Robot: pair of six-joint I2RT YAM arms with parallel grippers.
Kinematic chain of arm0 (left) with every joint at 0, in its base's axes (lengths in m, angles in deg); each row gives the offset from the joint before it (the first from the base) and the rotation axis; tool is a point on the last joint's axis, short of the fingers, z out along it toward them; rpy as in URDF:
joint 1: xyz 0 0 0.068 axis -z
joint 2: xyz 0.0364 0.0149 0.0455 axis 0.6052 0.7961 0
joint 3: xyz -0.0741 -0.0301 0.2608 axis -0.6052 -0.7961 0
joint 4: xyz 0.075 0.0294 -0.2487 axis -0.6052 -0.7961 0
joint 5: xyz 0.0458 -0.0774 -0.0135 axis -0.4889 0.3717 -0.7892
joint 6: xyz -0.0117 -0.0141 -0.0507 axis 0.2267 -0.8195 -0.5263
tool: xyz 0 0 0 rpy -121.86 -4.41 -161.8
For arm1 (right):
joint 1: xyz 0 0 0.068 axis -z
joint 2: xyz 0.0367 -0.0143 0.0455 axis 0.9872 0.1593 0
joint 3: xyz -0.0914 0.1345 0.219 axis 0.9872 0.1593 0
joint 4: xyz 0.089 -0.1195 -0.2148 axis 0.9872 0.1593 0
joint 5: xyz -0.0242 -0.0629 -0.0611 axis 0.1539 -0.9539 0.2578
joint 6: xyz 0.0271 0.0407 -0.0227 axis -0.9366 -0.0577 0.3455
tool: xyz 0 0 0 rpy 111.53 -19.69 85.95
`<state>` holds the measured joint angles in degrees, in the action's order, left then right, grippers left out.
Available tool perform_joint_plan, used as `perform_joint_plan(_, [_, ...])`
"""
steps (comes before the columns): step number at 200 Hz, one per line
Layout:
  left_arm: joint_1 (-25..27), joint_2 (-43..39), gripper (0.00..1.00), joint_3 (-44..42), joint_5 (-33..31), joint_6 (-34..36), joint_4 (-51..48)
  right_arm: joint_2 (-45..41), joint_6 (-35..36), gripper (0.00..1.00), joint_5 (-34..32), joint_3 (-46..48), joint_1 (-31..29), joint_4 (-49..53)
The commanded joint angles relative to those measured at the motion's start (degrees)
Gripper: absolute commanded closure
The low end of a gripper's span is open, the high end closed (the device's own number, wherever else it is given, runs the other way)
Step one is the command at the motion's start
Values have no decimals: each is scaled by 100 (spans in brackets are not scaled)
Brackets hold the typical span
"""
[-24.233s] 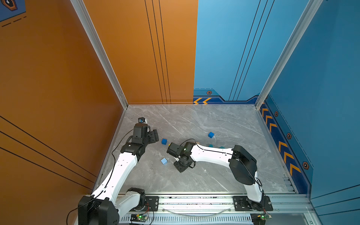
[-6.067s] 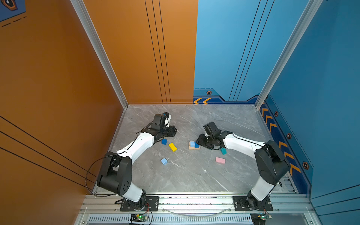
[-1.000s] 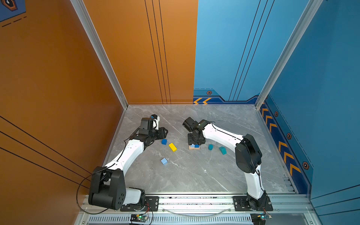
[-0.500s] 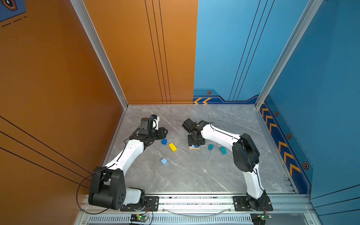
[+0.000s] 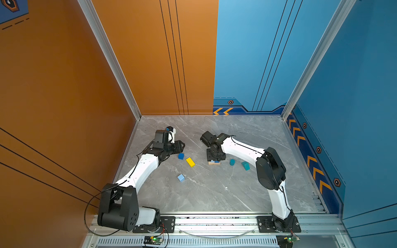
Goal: Build the wood block tower
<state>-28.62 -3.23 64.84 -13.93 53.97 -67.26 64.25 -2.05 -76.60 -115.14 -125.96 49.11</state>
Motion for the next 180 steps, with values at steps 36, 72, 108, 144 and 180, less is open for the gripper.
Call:
perform_joint_plan(36, [-95,-146,54,-128,153,4,154,24,-274,43,-224,52,-36,179])
perform_joint_plan(72, [-112,-162,54,-147,173,-5,174,19,-389,42,-262,84,-36,172])
perform_joint_plan(108, [-141,-177,54,-162,185,-5,184,-2,-496,41,-307,140,-41,165])
perform_joint_plan(144, [-164,-186,54,-166,207,-14,189,6,-525,40,-309,155,-44,161])
perform_joint_plan(180, [-174,-196,54,-191,207,-16,189,36,-524,37,-262,144,-48,156])
